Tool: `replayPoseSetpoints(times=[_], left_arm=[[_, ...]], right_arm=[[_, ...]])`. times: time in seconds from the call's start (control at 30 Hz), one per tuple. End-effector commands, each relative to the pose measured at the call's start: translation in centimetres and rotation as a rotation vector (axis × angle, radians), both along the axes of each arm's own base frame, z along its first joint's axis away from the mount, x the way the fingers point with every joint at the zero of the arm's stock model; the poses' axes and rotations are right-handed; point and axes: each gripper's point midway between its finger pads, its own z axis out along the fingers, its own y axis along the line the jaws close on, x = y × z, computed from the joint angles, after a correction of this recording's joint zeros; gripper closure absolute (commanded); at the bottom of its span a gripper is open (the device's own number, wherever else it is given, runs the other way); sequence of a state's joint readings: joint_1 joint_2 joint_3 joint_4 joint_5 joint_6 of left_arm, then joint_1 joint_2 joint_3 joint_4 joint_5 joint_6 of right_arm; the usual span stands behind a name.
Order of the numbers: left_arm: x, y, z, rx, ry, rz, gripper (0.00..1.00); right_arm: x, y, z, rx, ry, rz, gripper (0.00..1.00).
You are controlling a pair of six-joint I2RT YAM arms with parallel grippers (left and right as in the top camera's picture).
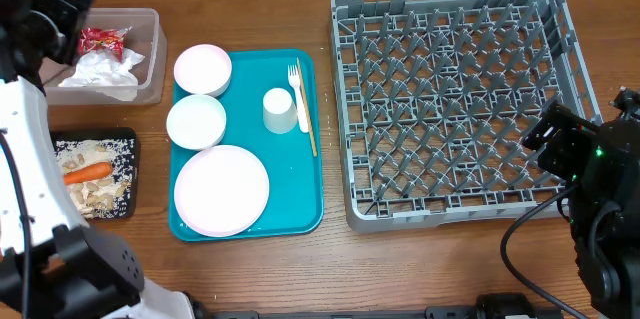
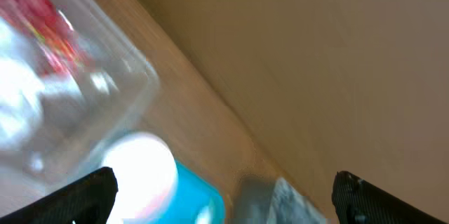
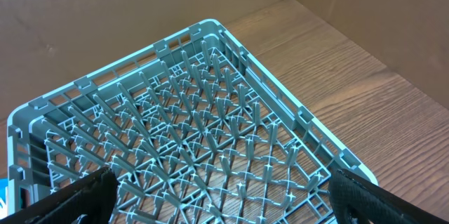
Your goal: Sort waste into correct bins and load items into the dishwasher rack
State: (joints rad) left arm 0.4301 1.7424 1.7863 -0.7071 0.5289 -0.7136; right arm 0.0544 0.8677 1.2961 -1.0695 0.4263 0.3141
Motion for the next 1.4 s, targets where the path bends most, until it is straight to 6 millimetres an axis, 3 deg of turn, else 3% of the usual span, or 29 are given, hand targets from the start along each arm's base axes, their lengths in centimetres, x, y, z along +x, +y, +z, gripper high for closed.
replayPoseSetpoints(times=[0.0, 0.17, 0.33, 0.5, 0.6, 0.77, 1.17, 1.37], left_arm=[[-1.1, -5.9, 0.2, -0.039, 0.028, -0.194, 0.00], [-2.1, -13.1, -3.4, 0.107, 0.142, -0.427, 0.00], [-2.6, -17.6, -5.5, 0.332, 0.212, -0.517, 0.00], [-3.0, -20.6, -6.2, 0.546, 0.245, -0.525, 0.00], [-3.1, -21.1, -6.3, 0.659, 0.265, -0.474, 0.00], [-3.9, -18.0, -6.5, 0.742, 0.367, -0.266, 0.00], [-7.7, -4.8, -8.2, 0.632, 0.633, 0.037, 0.00], [-9.2, -1.9, -9.0, 0.476, 0.677, 0.082, 0.00]], right_arm=[[-0.3, -0.1, 1.4, 0.000, -0.042, -0.012, 0.00], [-0.3, -0.1, 1.4, 0.000, -0.042, -0.012, 0.00], [-0.3, -0.1, 1.4, 0.000, -0.041, -0.012, 0.00], [-0.3, -0.1, 1.4, 0.000, -0.042, -0.012, 0.00], [-0.3, -0.1, 1.4, 0.000, -0.042, -0.012, 0.00], [-0.3, -0.1, 1.4, 0.000, -0.042, -0.012, 0.00], [-0.3, -0.1, 1.4, 0.000, -0.042, -0.011, 0.00], [-0.3, -0.1, 1.4, 0.000, -0.042, -0.011, 0.00]])
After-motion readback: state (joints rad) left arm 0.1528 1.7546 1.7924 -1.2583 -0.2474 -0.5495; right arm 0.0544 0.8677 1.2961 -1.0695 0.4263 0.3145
